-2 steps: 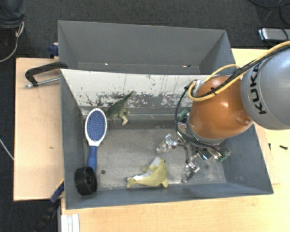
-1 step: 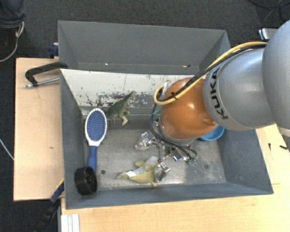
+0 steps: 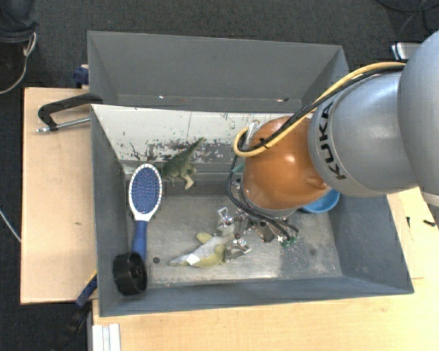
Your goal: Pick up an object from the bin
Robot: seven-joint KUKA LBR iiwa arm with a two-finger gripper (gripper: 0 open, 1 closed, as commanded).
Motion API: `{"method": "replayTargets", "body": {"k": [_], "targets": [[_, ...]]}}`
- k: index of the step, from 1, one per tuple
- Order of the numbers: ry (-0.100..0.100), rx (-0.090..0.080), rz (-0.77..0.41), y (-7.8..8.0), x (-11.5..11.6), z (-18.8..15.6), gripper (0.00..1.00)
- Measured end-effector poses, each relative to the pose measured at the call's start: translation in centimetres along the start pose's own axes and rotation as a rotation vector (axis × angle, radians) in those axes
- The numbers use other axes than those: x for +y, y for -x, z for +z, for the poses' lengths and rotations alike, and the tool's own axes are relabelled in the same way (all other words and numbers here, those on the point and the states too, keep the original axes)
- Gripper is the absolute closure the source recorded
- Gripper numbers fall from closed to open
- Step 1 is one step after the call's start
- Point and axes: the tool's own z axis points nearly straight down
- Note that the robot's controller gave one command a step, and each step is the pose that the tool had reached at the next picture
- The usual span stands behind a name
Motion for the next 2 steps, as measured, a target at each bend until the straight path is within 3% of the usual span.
{"method": "replayTargets", "body": {"k": [2], "targets": [[-0.004, -0.01, -0.115, 2.2, -1.1, -23.5, 1.0]]}}
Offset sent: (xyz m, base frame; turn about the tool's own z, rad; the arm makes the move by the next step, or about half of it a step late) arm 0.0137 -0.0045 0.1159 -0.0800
